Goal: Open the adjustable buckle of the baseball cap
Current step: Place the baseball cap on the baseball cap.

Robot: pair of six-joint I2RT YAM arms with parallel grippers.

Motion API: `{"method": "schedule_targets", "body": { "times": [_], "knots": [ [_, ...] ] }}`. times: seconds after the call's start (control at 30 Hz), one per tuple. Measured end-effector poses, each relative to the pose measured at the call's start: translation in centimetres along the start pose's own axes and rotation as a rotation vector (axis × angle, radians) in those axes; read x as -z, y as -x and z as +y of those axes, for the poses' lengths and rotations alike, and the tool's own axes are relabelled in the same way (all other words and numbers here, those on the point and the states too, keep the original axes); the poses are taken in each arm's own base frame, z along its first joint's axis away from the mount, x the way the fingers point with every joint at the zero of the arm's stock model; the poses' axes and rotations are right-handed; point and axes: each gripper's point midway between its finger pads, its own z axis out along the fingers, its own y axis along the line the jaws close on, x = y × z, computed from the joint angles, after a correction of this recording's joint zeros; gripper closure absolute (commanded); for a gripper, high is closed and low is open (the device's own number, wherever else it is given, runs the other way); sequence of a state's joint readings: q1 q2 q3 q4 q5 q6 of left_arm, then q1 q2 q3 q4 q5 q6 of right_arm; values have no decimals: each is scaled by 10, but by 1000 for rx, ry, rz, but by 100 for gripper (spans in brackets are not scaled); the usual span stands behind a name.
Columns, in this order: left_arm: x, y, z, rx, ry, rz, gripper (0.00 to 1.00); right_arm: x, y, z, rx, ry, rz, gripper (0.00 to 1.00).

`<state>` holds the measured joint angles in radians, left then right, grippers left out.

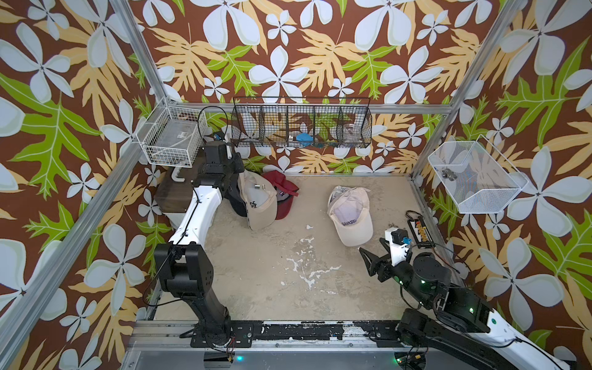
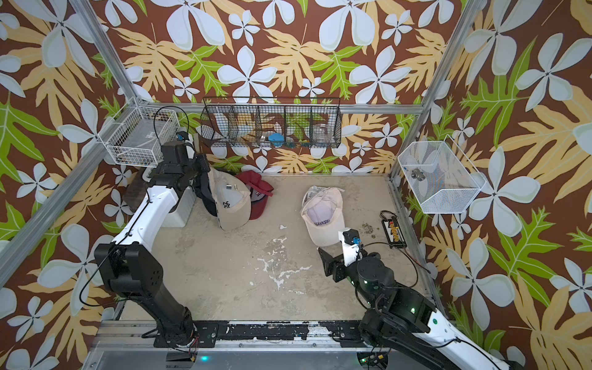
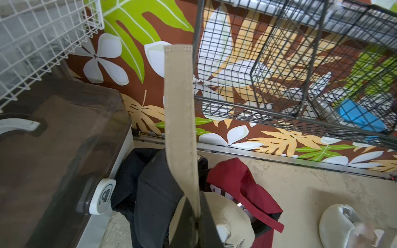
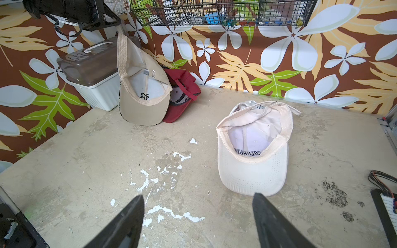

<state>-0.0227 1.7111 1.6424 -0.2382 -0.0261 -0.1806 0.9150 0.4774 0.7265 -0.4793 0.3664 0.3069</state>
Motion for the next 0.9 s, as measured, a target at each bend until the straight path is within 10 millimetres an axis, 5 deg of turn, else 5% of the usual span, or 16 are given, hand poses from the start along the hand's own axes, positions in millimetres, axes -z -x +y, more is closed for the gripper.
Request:
{"method": "schedule_targets", "body": {
  "times": [0.53, 0.67, 0.77, 0.87, 0.9],
  "knots": [
    [-10, -20, 24, 2, 105, 27, 72, 0, 0, 0, 1, 0, 2, 19],
    [-10, -19, 25, 4, 109, 26, 56, 0, 0, 0, 1, -1, 2, 19],
    [-8, -18, 25, 8, 108, 23, 30, -1, 0, 0, 1, -1, 2, 19],
    [-3, -13, 24, 27, 110, 7, 27, 0, 0, 0, 1, -1, 2, 19],
    [0, -9, 24, 27, 110, -2, 16, 0, 0, 0, 1, -1, 2, 19]
  ]
}}
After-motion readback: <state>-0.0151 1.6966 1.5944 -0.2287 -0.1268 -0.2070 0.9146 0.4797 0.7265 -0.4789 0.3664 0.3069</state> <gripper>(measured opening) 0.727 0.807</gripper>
